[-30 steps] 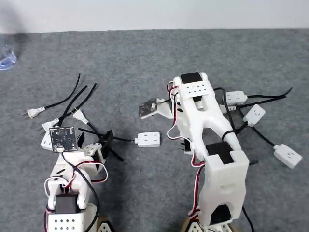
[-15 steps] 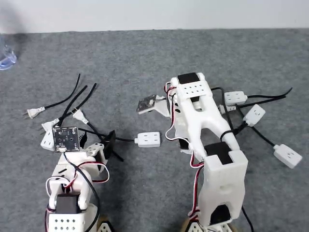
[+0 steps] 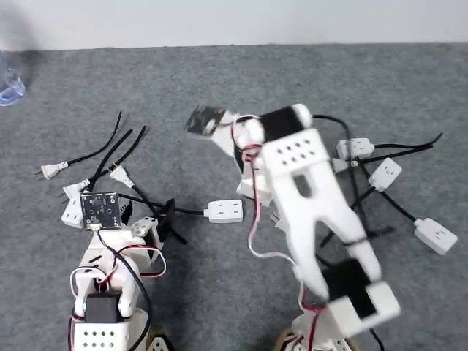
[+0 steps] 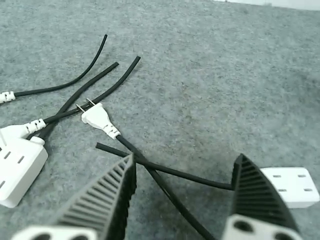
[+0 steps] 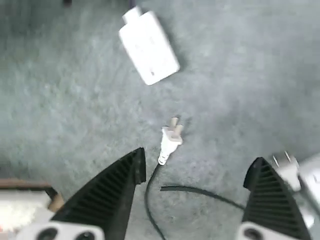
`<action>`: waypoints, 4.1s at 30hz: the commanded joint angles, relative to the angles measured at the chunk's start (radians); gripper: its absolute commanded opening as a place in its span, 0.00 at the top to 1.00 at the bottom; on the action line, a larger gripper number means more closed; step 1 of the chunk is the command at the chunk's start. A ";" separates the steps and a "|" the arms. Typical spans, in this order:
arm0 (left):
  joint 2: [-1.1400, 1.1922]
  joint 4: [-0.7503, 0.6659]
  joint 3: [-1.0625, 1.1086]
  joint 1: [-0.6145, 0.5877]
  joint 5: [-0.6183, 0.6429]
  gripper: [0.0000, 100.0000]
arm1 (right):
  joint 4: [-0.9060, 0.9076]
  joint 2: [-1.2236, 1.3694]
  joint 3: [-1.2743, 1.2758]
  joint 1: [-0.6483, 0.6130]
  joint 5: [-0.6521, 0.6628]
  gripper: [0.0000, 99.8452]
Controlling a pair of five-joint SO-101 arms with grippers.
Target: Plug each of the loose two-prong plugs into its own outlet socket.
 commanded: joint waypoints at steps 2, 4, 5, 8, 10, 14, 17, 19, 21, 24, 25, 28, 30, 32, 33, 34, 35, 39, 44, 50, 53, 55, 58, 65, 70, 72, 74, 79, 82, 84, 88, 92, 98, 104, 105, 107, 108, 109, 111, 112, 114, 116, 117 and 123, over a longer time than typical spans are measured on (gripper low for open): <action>-0.008 -0.029 -0.001 0.009 -0.011 0.71 | 0.041 -0.228 -0.044 0.084 -0.293 0.69; -0.008 -0.029 -0.001 0.009 -0.011 0.71 | 0.041 -0.323 -0.043 0.177 -0.442 0.69; -0.008 -0.029 -0.001 0.008 -0.011 0.71 | 0.039 -0.369 -0.043 0.226 -0.502 0.69; -0.008 -0.029 -0.001 0.005 -0.011 0.71 | 0.030 -0.490 -0.008 0.338 -0.632 0.69; -0.008 -0.029 -0.001 0.005 -0.011 0.71 | 0.031 -0.549 0.098 0.364 -0.700 0.68; -0.008 -0.029 0.001 0.003 -0.011 0.71 | -0.019 -0.607 0.462 0.334 -0.592 0.68; -0.008 -0.029 0.001 0.003 -0.011 0.71 | -0.147 -0.621 0.723 0.355 -0.456 0.69; -0.008 -0.029 0.001 0.003 -0.011 0.71 | -0.262 -0.628 0.859 0.377 -0.408 0.70; -0.008 -0.029 0.001 0.005 -0.011 0.71 | -0.377 -0.624 0.950 0.403 -0.411 0.77; -0.008 -0.029 0.001 0.008 -0.012 0.71 | -0.545 -0.622 1.031 0.406 -0.405 0.91; -0.008 -0.029 0.002 0.009 -0.012 0.71 | -0.591 -0.622 1.046 0.394 -0.402 0.94; -0.008 -0.029 0.002 0.009 -0.012 0.71 | -0.687 -0.622 1.100 0.315 -0.341 0.99; -0.008 -0.029 0.002 0.009 -0.012 0.71 | -0.740 -0.621 1.134 0.255 -0.310 0.99; -0.008 -0.043 0.005 0.009 -0.028 0.71 | -0.782 -0.616 1.152 0.209 -0.288 0.99; -0.008 -0.057 0.018 0.009 -0.044 0.71 | -0.792 -0.602 1.151 0.194 -0.275 0.99; -0.008 -0.075 0.030 0.011 -0.058 0.71 | -0.806 -0.579 1.148 0.183 -0.258 0.99; -0.008 -0.081 0.030 0.011 -0.064 0.71 | -0.822 -0.549 1.140 0.174 -0.247 0.99; -0.008 -0.078 0.030 0.011 -0.068 0.71 | -0.874 -0.358 1.059 0.177 -0.232 0.99; -0.008 -0.078 0.030 0.011 -0.068 0.71 | -0.871 -0.122 0.921 0.185 -0.215 0.99; -0.008 -0.078 0.030 0.011 -0.068 0.71 | -0.868 -0.093 0.836 0.240 -0.180 0.99; -0.008 -0.078 0.030 0.011 -0.069 0.71 | -0.849 -0.148 0.833 0.248 -0.176 0.99; -0.008 -0.078 0.030 0.011 -0.069 0.71 | -0.831 -0.185 0.833 0.246 -0.175 0.99; -0.008 -0.078 0.030 0.011 -0.069 0.71 | -0.835 -0.203 0.833 0.248 -0.172 0.99; -0.008 -0.078 0.030 0.011 -0.071 0.71 | -0.880 -0.114 0.833 0.248 -0.170 0.99; -0.008 -0.078 0.030 0.011 -0.071 0.71 | -0.911 -0.077 0.832 0.249 -0.170 0.99; -0.008 -0.078 0.030 0.011 -0.071 0.71 | -0.914 -0.077 0.832 0.259 -0.169 0.99; -0.008 -0.078 0.030 0.011 -0.071 0.71 | -0.928 -0.077 0.832 0.275 -0.144 0.99; -0.008 -0.078 0.030 0.011 -0.071 0.71 | -0.972 -0.067 0.841 0.337 -0.107 0.99; -0.008 -0.078 0.030 0.011 -0.071 0.71 | -0.978 -0.039 0.847 0.332 -0.095 0.99; -0.008 -0.078 0.030 0.011 -0.071 0.71 | -0.978 -0.008 0.844 0.325 -0.075 0.99; -0.008 -0.078 0.030 0.011 -0.072 0.71 | -0.978 0.047 0.829 0.323 -0.041 0.99; -0.008 -0.078 0.030 0.011 -0.072 0.71 | -0.972 0.056 0.821 0.323 -0.038 0.99; -0.008 -0.080 0.030 0.011 -0.072 0.71 | -0.914 0.019 0.795 0.323 -0.041 0.99; -0.008 -0.080 0.030 0.012 -0.072 0.71 | -0.800 -0.039 0.767 0.312 -0.043 0.87; -0.008 -0.080 0.030 0.012 -0.072 0.71 | -0.797 -0.039 0.767 0.311 -0.043 0.86; -0.008 -0.078 0.030 0.012 -0.072 0.71 | -0.797 -0.039 0.767 0.309 -0.043 0.88; -0.008 -0.078 0.030 0.012 -0.072 0.71 | -0.797 -0.042 0.767 0.309 -0.043 0.89; -0.008 -0.078 0.030 0.012 -0.072 0.71 | -0.797 -0.044 0.767 0.309 -0.043 0.89; -0.008 -0.078 0.030 0.012 -0.072 0.71 | -0.797 -0.045 0.767 0.309 -0.043 0.89; -0.008 -0.078 0.030 0.012 -0.072 0.71 | -0.797 -0.045 0.767 0.309 -0.043 0.89; -0.008 -0.078 0.030 0.012 -0.072 0.71 | -0.794 -0.042 0.767 0.302 -0.043 0.88; -0.008 -0.078 0.030 0.012 -0.072 0.71 | -0.769 -0.045 0.767 0.291 -0.043 0.88; -0.008 -0.078 0.030 0.012 -0.072 0.71 | -0.760 -0.050 0.767 0.282 -0.043 0.88; -0.008 -0.078 0.030 0.012 -0.072 0.71 | -0.739 -0.050 0.761 0.248 -0.043 0.88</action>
